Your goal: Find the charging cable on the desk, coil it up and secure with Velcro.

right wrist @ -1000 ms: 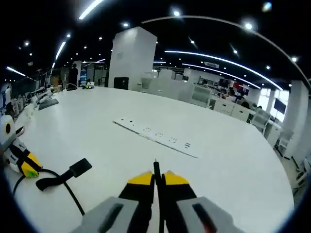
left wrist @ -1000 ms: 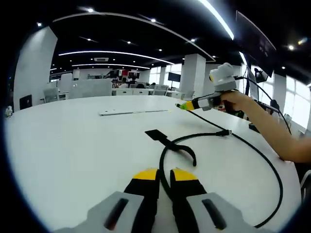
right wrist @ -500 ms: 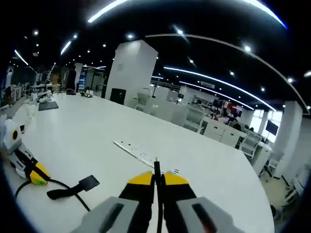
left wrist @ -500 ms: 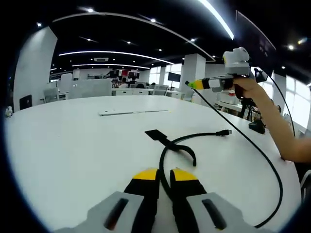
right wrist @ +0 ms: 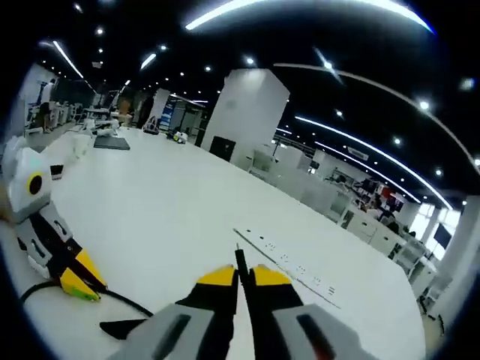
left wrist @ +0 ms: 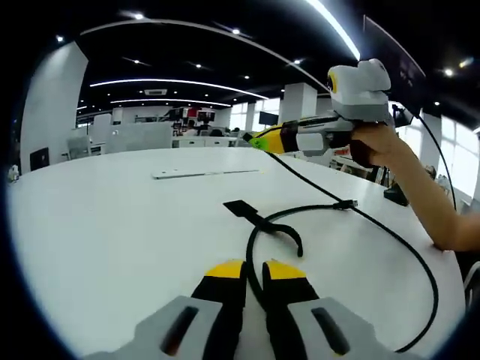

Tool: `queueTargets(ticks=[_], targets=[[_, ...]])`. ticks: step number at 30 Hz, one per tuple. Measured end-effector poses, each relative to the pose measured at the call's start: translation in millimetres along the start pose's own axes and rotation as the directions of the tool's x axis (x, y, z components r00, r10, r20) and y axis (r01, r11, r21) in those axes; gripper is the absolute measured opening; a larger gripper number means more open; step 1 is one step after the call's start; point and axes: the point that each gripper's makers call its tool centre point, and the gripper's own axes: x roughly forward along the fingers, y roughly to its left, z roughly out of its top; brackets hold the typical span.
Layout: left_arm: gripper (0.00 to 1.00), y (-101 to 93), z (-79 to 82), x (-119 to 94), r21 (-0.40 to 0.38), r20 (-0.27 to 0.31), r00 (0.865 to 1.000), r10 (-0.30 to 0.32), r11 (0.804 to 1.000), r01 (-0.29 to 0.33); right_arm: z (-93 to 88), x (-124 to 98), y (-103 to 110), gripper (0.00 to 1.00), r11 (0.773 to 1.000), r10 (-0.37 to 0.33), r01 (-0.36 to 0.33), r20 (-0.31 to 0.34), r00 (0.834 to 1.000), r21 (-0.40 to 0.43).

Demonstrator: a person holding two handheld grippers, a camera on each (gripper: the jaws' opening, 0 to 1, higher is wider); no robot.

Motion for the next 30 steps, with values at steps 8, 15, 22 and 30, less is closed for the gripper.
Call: queueTargets(ticks=[8, 15, 22, 30], targets=[[0.1, -0.2, 0.3, 1.0, 0.006, 0.0, 1.0, 0.004, 1.0, -0.004, -5.1, 17.7, 81.7, 0.08, 0.98, 0.159, -0.161, -0.024, 0.987, -0.115], [0.1, 0.2, 0.7, 1.0, 0.012, 0.001, 1.0, 0.007, 1.0, -0.007, -0.1, 16.8, 108.6, 0.08, 0.965, 0.22, -0.22, -0.016, 0.975, -0.14], [0.1, 0.8, 1.0, 1.3, 0.017, 0.002, 1.0, 0.008, 1.0, -0.008, -2.8, 18.2, 131.6, 0.09, 0.948, 0.276, -0.277, -0.026, 0.961, -0.157], [0.1, 0.8, 0.5, 1.8, 0.022, 0.004, 1.0, 0.008, 1.0, -0.008, -8.6, 21.6, 139.1, 0.09, 0.938, 0.306, -0.308, -0.035, 0.951, -0.161]])
